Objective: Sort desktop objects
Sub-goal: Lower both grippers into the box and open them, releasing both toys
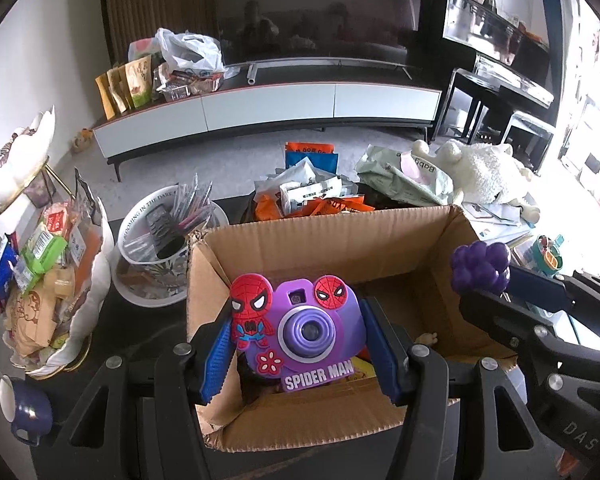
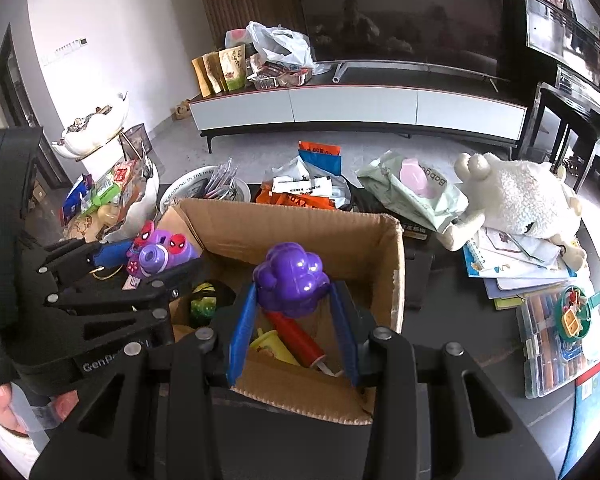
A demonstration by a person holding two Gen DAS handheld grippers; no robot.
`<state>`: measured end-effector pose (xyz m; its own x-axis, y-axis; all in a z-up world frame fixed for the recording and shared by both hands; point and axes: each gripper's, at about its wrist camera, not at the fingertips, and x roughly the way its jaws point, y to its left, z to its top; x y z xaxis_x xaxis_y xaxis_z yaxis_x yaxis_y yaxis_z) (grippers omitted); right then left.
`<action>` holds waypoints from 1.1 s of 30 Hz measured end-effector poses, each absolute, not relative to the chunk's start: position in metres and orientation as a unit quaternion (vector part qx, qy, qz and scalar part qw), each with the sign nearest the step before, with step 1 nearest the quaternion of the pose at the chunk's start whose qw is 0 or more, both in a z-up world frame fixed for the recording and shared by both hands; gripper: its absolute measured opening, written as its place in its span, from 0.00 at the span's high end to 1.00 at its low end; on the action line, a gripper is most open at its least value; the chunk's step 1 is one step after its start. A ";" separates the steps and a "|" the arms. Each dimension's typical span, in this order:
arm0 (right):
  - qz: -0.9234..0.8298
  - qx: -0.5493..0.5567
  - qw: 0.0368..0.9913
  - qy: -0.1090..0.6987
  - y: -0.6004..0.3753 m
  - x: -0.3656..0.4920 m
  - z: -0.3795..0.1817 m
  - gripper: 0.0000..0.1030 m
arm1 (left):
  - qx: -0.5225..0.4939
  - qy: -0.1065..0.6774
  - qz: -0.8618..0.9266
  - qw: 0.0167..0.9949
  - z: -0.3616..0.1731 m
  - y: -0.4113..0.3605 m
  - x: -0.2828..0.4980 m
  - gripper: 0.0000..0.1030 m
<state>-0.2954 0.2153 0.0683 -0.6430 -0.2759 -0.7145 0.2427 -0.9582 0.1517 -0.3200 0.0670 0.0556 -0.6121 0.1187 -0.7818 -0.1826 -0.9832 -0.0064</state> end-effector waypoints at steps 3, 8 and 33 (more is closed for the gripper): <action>-0.907 0.397 0.142 -0.022 0.216 -0.297 0.069 0.66 | -0.434 0.037 0.896 0.084 0.054 0.067 -0.321 0.46; -0.905 0.400 0.139 -0.023 0.217 -0.300 0.067 0.66 | -0.435 0.035 0.896 0.084 0.052 0.066 -0.323 0.46; -0.922 0.368 0.117 -0.027 0.225 -0.291 0.081 0.09 | -0.456 0.012 0.886 0.080 0.049 0.054 -0.324 0.00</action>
